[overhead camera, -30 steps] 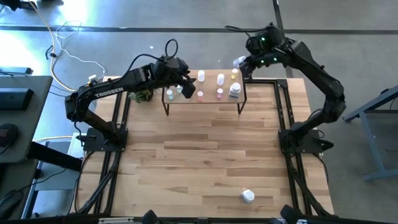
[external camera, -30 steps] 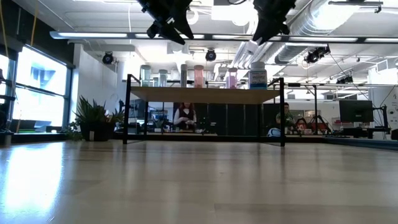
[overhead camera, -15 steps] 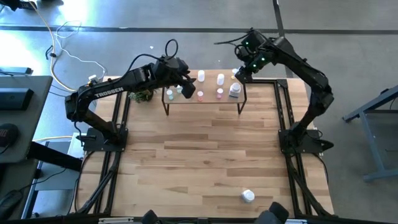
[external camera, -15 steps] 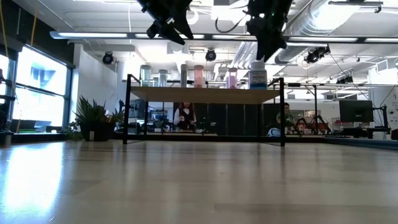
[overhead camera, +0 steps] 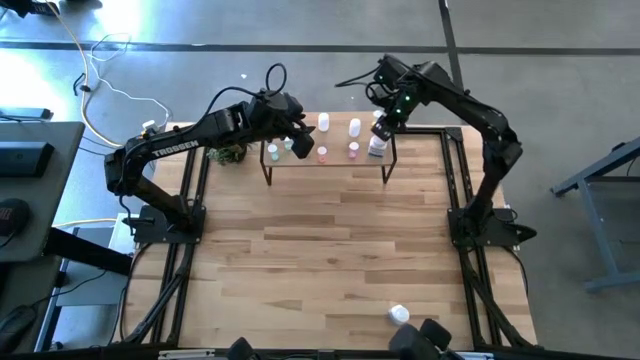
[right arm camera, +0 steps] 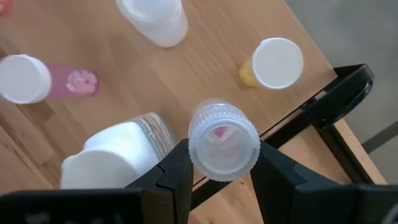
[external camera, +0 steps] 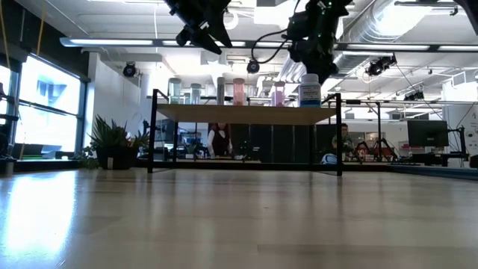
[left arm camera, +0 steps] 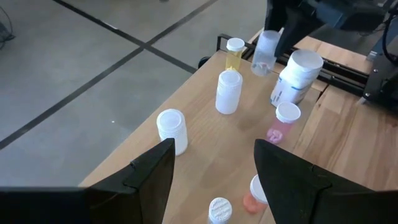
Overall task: Pick and place medicine bottles onto shelf by color
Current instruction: Put the transparent pill bottle on the shelf
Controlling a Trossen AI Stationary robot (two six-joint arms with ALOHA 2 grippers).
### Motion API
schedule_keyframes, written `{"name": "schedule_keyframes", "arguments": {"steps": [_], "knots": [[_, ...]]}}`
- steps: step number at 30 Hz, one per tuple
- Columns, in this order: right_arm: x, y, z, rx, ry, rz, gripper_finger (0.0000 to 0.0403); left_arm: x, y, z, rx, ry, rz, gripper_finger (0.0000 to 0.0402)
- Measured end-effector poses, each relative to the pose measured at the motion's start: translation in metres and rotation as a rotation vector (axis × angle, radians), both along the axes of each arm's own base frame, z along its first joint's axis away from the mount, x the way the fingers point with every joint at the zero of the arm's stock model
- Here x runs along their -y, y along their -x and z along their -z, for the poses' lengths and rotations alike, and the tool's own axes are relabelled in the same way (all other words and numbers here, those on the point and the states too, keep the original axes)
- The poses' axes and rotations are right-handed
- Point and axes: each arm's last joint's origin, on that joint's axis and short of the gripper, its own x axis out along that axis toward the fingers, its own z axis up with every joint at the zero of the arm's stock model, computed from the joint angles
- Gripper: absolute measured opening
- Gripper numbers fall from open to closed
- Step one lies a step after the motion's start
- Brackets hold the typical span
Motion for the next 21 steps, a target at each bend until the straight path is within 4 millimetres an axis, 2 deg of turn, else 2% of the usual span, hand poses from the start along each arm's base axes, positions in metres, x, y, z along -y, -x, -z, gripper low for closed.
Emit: {"name": "schedule_keyframes", "arguments": {"steps": [7, 21], "knots": [[0.0055, -0.0054, 0.0109, -0.041, -0.007, -0.011, 0.0120, 0.0000, 0.0000, 0.0000, -0.001, 0.000, 0.000, 0.0211], [0.0067, -0.0066, 0.0111, -0.035, 0.006, -0.018, 0.0120, 0.0002, 0.0003, 0.0006, -0.007, 0.003, 0.001, 0.0211]]}}
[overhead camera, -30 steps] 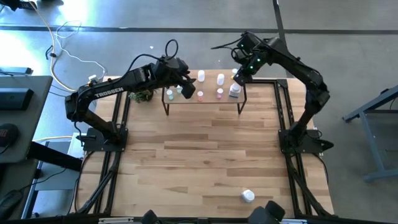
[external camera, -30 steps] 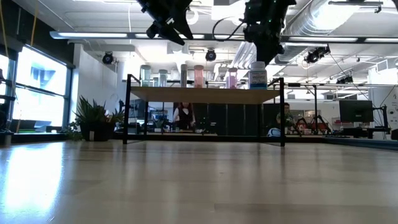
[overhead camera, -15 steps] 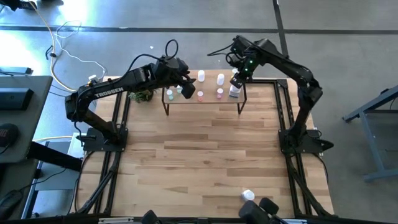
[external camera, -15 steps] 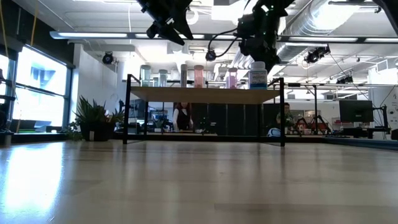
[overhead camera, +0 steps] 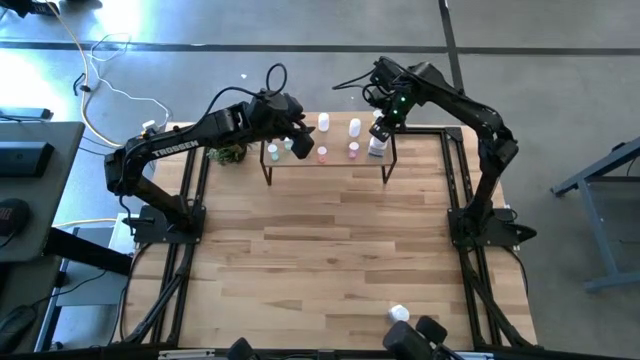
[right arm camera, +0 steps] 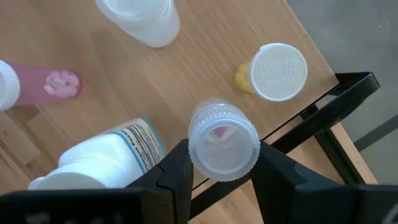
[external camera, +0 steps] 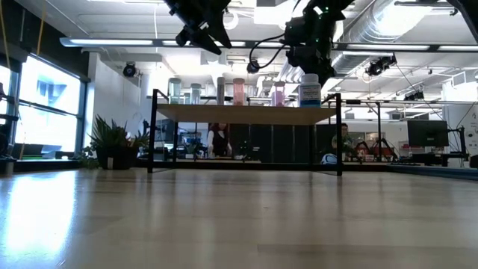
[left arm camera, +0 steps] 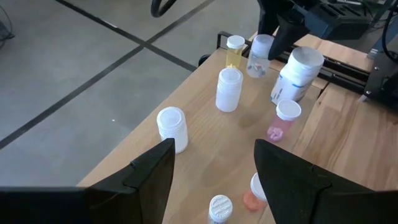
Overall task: Pick and place medicine bottles onto shelf by color
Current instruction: Put the transparent pill bottle on the shelf, then put the white blue pill bottle on the shelf
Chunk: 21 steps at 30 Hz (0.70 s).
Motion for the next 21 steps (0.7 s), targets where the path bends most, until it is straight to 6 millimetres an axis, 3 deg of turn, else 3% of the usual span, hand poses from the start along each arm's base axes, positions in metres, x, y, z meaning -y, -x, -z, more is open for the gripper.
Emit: {"name": "schedule_keyframes", "arguments": {"steps": [7, 16, 21], "knots": [[0.0000, 0.0000, 0.0001, -0.001, 0.001, -0.003, 0.0123, 0.0001, -0.0001, 0.0000, -0.017, -0.017, 0.016, 0.0211], [0.0002, -0.0002, 0.0000, 0.003, -0.001, 0.012, 0.0189, 0.0001, -0.0001, 0.0000, -0.026, -0.027, 0.025, 0.0211], [0.0002, 0.0000, -0.0001, 0.007, -0.007, 0.039, 0.0203, 0.0001, -0.0001, 0.0000, -0.034, -0.035, 0.032, 0.0211]]}}
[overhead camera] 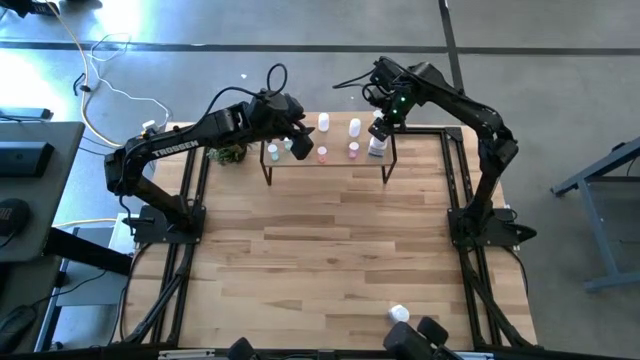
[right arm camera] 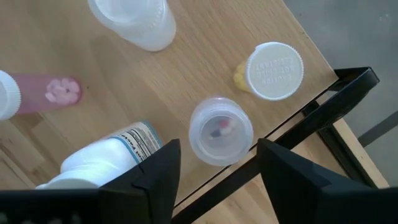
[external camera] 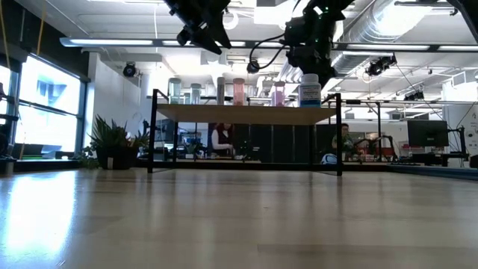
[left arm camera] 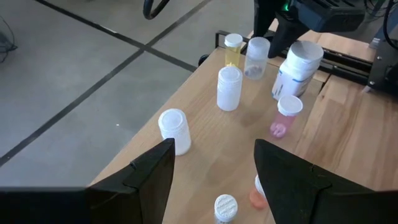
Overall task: Pick and place medicine bottles onto shelf by color
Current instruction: Put the white blue pill bottle on the shelf
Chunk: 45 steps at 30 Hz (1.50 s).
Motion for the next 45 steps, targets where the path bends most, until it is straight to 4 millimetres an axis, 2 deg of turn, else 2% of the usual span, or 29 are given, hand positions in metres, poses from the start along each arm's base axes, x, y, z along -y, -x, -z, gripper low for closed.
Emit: {"name": "schedule_keyframes", "arguments": {"steps": [6, 19, 27, 33, 40, 45], "knots": [[0.000, 0.000, -0.003, 0.007, -0.004, 0.030, 0.0204, 0.000, 0.000, 0.000, -0.007, -0.008, 0.007, 0.0211], [-0.004, 0.005, -0.045, 0.097, 0.055, 0.078, 0.0204, 0.000, 0.000, 0.000, -0.007, -0.008, 0.007, 0.0211], [-0.012, 0.010, -0.062, 0.114, 0.059, 0.095, 0.0204, 0.002, 0.000, 0.002, -0.011, 0.039, 0.065, 0.0211], [-0.031, 0.023, -0.073, 0.100, 0.039, 0.078, 0.0204, 0.005, 0.000, 0.005, -0.015, 0.090, 0.126, 0.0211], [-0.066, 0.035, -0.087, 0.165, 0.076, 0.107, 0.0204, 0.006, 0.000, 0.004, -0.012, 0.090, 0.131, 0.0211], [-0.094, 0.043, -0.085, 0.164, 0.082, 0.154, 0.0204, 0.010, -0.003, 0.005, -0.018, 0.084, 0.155, 0.0211]]}}
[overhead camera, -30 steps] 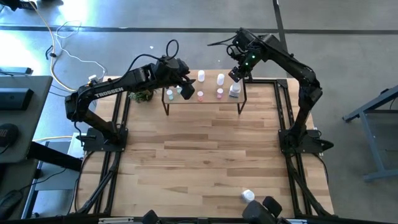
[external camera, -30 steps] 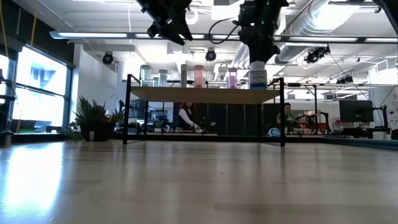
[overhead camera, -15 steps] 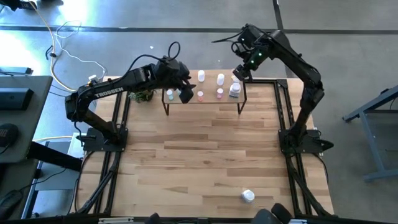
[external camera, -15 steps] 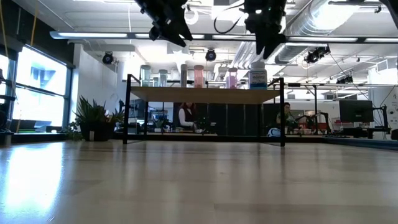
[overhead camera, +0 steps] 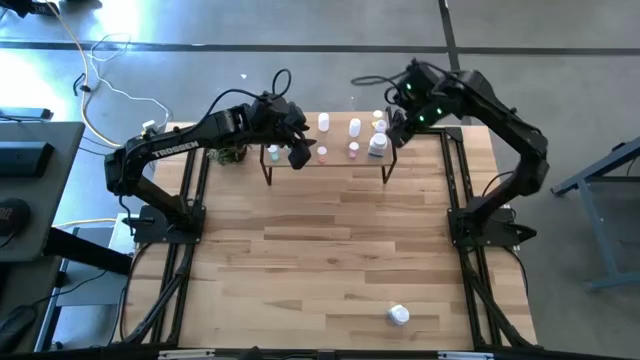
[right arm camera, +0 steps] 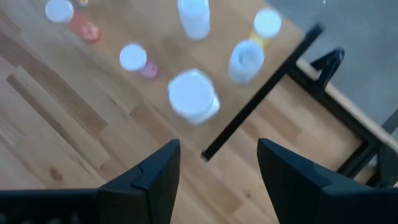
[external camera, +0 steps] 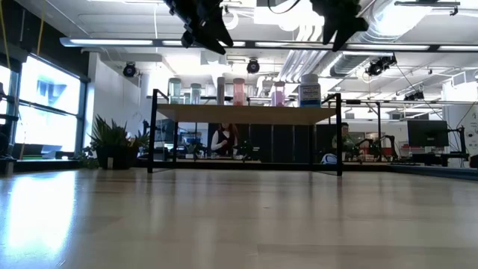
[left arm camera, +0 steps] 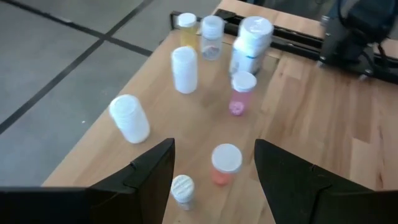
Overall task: Pick and place medicine bottles onto shelf by color
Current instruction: Put the white blue pill bottle on the shelf
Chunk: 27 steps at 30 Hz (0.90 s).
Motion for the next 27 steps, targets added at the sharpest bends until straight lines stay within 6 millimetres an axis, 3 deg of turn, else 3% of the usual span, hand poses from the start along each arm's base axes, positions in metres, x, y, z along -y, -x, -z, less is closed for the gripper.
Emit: {"name": "schedule_keyframes", "arguments": {"steps": [15, 27], "knots": [[-0.090, 0.031, 0.049, 0.104, -0.137, 0.099, 0.0204, 0.021, -0.011, 0.000, -0.013, -0.022, 0.133, 0.0211], [-0.151, 0.025, 0.076, 0.118, -0.188, -0.052, 0.0204, 0.046, -0.020, 0.000, 0.038, 0.087, 0.127, 0.0211]]}}
